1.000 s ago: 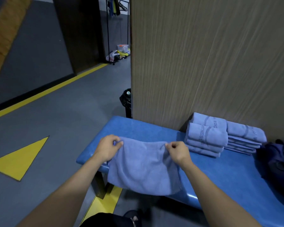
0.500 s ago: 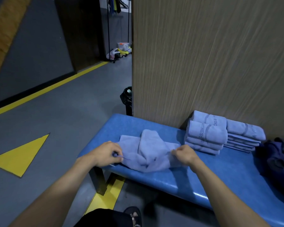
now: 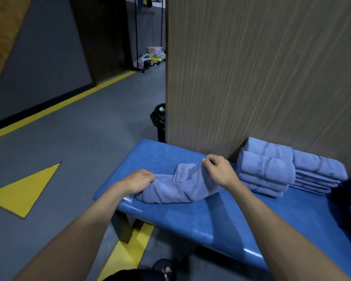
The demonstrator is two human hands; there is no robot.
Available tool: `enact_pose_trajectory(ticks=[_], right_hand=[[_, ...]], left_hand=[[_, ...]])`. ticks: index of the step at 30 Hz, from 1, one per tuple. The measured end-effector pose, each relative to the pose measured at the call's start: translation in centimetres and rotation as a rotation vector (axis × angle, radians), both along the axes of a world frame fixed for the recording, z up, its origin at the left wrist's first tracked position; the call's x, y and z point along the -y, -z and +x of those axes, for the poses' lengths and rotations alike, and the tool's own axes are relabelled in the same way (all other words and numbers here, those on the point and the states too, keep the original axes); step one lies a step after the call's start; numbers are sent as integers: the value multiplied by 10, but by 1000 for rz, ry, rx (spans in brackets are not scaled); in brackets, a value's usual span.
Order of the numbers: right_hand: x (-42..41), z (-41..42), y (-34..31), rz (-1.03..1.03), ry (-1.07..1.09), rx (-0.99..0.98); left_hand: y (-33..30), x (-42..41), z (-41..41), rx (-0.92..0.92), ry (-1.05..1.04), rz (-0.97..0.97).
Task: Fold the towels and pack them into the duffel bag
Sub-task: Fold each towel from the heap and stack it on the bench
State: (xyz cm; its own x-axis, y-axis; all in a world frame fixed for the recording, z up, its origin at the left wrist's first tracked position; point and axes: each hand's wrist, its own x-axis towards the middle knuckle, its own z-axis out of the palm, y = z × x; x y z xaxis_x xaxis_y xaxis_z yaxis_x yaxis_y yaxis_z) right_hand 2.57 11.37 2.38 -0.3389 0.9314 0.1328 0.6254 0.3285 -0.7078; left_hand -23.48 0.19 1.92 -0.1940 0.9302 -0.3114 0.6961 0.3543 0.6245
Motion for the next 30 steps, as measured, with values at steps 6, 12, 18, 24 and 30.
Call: enact_pose_trajectory(ticks=[6,12,18,24,30], right_hand=[[-42,-38,20,-140,-22,220],[-58,-56,45,-174,-12,279],[-54,-59,46,-128,-53,289],[-45,-53,43,-108,-46,187],[-29,-35,24,-135,100,-139]], left_hand=[[19,-11,-6,-80,-123,34],[22,-9,-12,-185,19,31],[19,-7,-4,-297,150,15],[16,-4,-4,-364,126,-57],[14,16,-3,-336,99,19]])
